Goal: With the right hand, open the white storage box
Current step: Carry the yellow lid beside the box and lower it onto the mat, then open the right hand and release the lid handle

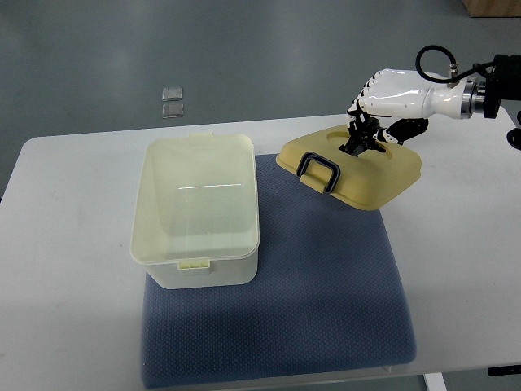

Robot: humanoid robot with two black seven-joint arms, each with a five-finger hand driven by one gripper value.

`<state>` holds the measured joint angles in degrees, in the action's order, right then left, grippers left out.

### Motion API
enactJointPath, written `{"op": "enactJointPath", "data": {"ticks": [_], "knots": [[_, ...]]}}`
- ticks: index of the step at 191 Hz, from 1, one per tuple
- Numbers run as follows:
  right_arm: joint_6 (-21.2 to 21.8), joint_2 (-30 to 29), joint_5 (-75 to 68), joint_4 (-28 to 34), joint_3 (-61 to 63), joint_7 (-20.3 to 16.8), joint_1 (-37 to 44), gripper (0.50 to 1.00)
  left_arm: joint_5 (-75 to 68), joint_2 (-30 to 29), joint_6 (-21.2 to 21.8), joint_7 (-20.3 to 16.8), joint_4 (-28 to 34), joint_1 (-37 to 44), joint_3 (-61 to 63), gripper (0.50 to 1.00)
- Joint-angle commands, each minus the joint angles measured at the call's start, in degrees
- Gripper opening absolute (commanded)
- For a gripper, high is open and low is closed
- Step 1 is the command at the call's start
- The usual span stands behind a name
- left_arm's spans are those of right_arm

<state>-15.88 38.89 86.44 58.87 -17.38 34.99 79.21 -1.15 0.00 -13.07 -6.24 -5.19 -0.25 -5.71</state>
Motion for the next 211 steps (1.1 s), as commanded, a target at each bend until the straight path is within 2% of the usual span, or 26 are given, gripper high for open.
{"op": "enactJointPath", "data": {"ticks": [1,51,191,198,202,211], "knots": [[-0.7,-0.3,0.7,0.0,0.2,0.0,-1.3,0.5,0.0,0.0,0.1,0.0,0.0,0.0,0.0,1.0],[-3.5,-1.8,3.5,0.0,0.3,0.0,-4.6,0.5,0.0,0.0,0.0,0.0,0.0,0.0,0.0,1.0],[-4.2,-6.5,8.0,-0.1,0.2,0.0,-8.0,0.5,0.0,0.0,0.0,0.0,0.0,0.0,0.0,1.0],[-4.2,-6.5,8.0,-0.2,0.2,0.0,-7.9,0.572,0.0,0.0,0.0,0.0,0.0,0.0,0.0,1.0],[-4.2,-6.5,8.0,-0.3,0.2,0.0,-7.9,0.59,0.0,0.0,0.0,0.0,0.0,0.0,0.0,1.0],[-4.2,-6.6,7.7,-0.4,0.3,0.0,-7.9,0.711,0.0,0.0,0.0,0.0,0.0,0.0,0.0,1.0]]}}
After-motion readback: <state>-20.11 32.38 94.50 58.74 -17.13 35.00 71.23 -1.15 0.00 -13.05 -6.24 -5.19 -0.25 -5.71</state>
